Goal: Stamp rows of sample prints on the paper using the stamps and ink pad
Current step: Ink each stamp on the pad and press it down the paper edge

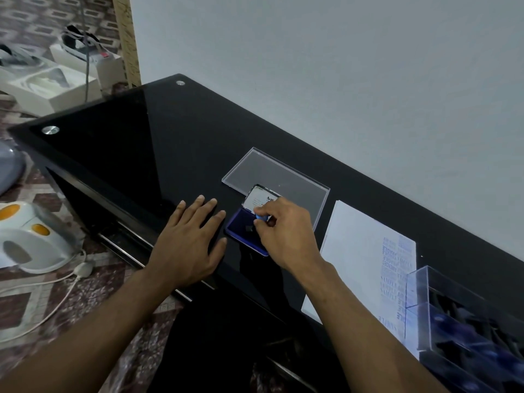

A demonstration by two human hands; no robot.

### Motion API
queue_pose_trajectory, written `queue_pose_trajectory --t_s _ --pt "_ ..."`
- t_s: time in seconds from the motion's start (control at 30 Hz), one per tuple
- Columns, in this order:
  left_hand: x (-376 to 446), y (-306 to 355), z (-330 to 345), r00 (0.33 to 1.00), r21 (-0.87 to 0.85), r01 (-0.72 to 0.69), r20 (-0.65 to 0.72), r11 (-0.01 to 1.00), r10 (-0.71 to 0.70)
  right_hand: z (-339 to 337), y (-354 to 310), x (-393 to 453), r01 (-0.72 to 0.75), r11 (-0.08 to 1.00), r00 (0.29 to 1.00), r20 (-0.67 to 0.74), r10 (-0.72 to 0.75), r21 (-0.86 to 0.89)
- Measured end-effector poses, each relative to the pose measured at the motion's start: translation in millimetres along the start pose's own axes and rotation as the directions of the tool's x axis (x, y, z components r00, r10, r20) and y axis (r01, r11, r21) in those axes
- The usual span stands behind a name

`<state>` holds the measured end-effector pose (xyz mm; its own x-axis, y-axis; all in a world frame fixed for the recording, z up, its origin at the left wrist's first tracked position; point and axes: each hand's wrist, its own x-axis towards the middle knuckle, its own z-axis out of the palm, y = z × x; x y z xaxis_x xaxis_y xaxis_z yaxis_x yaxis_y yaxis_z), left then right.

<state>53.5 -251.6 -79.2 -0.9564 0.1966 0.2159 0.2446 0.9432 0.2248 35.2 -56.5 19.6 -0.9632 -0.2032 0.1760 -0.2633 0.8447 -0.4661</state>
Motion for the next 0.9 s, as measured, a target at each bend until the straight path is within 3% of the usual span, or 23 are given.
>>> queue_pose_trajectory --t_s 0.9 --pt "0.5 -0.6 2.1 1.0 0.012 -0.001 -0.009 1.0 0.002 -3.9 -0.8 5.1 -0.01 1.0 1.0 0.008 0.01 0.005"
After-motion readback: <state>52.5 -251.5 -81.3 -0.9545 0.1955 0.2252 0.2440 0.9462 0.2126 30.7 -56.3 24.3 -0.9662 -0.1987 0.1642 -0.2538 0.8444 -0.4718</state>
